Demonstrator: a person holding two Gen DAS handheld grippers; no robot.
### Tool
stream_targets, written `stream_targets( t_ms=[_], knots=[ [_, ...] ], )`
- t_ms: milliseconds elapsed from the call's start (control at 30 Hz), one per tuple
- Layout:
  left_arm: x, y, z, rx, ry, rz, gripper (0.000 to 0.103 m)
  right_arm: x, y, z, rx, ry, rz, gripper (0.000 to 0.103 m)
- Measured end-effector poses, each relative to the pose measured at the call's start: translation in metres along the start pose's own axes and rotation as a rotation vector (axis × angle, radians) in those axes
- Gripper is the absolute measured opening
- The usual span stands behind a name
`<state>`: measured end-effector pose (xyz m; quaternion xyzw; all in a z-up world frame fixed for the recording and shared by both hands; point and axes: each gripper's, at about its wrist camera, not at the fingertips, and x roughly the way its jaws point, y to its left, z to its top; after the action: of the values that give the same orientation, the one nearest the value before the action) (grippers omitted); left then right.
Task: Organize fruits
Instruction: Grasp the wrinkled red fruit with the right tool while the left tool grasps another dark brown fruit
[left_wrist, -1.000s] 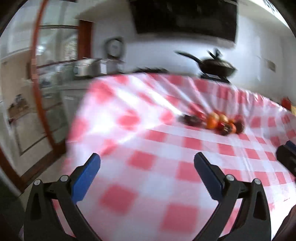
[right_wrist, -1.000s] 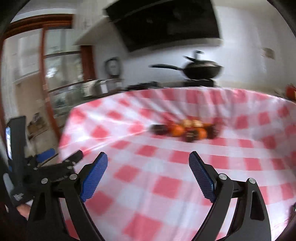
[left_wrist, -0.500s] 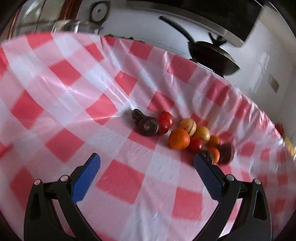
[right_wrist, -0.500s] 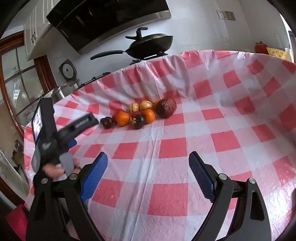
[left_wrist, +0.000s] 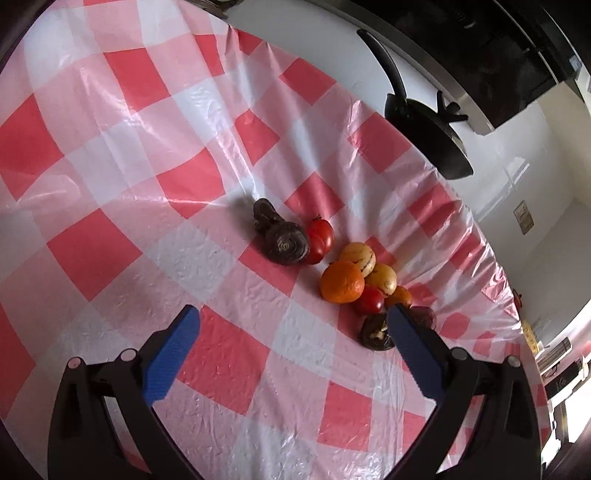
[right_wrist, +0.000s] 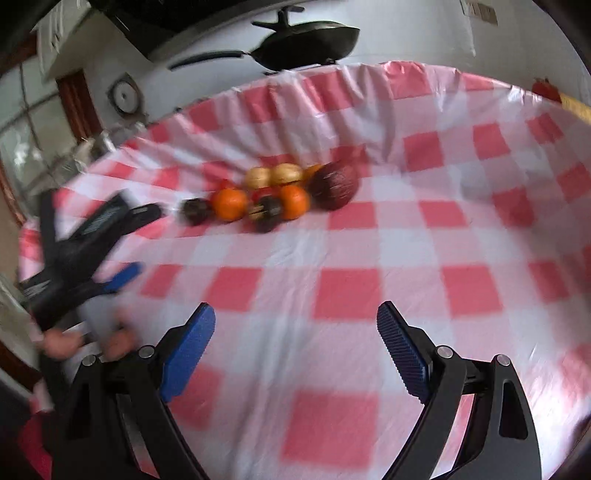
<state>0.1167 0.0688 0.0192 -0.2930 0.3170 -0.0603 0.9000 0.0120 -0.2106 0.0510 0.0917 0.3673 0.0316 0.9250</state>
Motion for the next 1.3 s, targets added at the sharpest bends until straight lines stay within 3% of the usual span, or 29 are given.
stream_targets(
  t_ms=[267, 333, 500, 767, 833, 900, 1000, 1167, 1300],
  knots=[
    [0.005, -0.008, -0.003, 0.071, 0.033, 0.046, 0.101, 0.080, -0.004, 0.047, -0.060, 0.055, -0.108, 0.087],
    [0.006, -0.006, -0.003, 0.066, 0.038, 0.041, 0.101, 0.094, -0.015, 0.063, -0.009, 0.055, -0.128, 0.087],
    [0.009, -0.006, -0.003, 0.060, 0.051, 0.043, 0.101, 0.109, -0.049, 0.095, 0.213, 0.019, -0.014, 0.087],
    [0.009, -0.009, -0.004, 0.083, 0.053, 0.045, 0.101, 0.164, -0.043, 0.118, 0.238, 0.130, -0.088, 0.080],
    [0.009, -0.009, -0.004, 0.082, 0.054, 0.044, 0.101, 0.164, -0.036, 0.119, 0.198, 0.131, -0.121, 0.074],
    [0.009, -0.010, -0.004, 0.088, 0.053, 0.043, 0.101, 0.162, -0.034, 0.119, 0.189, 0.117, -0.083, 0.062],
    [0.009, -0.013, -0.005, 0.106, 0.055, 0.038, 0.101, 0.147, -0.038, 0.114, 0.216, 0.110, -0.081, 0.061],
    [0.009, -0.018, -0.007, 0.137, 0.060, 0.024, 0.101, 0.078, -0.062, 0.078, 0.305, 0.017, -0.076, 0.061],
    [0.008, -0.031, -0.011, 0.208, 0.064, 0.006, 0.101, 0.046, -0.084, 0.054, 0.408, -0.023, -0.067, 0.061]
  ],
)
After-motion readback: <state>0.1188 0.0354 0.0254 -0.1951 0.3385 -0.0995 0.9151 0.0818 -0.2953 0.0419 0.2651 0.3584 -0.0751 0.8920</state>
